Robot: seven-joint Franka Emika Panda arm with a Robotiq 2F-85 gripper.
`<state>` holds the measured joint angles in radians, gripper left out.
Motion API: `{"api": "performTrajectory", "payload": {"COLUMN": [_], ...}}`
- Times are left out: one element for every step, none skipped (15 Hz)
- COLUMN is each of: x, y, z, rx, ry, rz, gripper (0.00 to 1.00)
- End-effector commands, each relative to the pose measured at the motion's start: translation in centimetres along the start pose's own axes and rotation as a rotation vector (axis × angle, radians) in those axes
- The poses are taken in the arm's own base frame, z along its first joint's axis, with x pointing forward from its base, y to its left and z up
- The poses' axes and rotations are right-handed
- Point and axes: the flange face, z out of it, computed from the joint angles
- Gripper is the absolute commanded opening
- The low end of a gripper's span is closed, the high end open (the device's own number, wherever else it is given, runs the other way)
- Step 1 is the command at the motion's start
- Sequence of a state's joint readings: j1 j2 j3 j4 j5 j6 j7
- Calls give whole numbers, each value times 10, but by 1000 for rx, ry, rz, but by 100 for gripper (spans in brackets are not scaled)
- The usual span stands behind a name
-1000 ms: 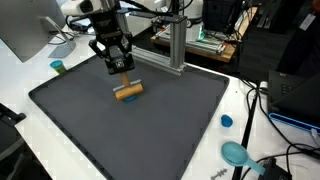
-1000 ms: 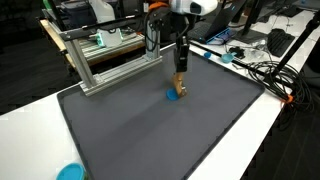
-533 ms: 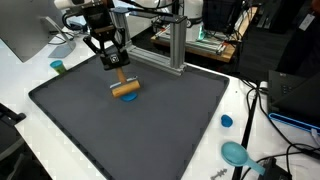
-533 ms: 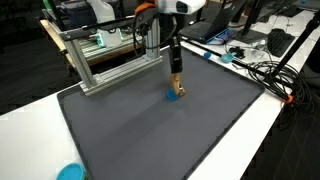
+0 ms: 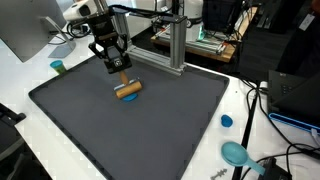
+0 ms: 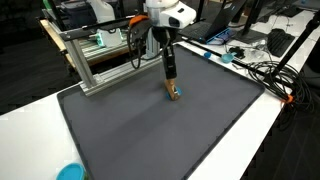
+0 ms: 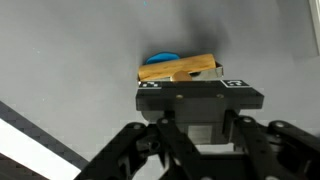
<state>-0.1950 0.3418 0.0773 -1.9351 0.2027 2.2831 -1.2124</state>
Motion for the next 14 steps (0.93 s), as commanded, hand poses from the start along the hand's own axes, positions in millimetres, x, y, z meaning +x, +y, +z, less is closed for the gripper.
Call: {"api": "performTrajectory", "payload": {"x": [2, 5, 8, 11, 13, 15, 16, 16, 16, 17, 18, 19, 20, 21], "y": [1, 1, 1, 1, 0, -1, -1, 0, 0, 0, -1, -2, -2, -3], "z": [3, 7, 11, 16, 20, 24, 27, 29, 30, 31, 33, 35, 37, 38], "rx": [-2, 5, 16, 28, 36, 42, 47, 50, 52, 56, 62, 68, 79, 91], "ry": [4, 2, 11, 19, 20, 18, 14, 15, 20, 23, 26, 25, 28, 38], "rz": [-7, -8, -11, -15, -21, -28, -28, -29, -30, -31, -35, -40, -47, -56], "gripper": [22, 22, 22, 22, 22, 22, 22, 22, 22, 22, 22, 22, 22, 22]}}
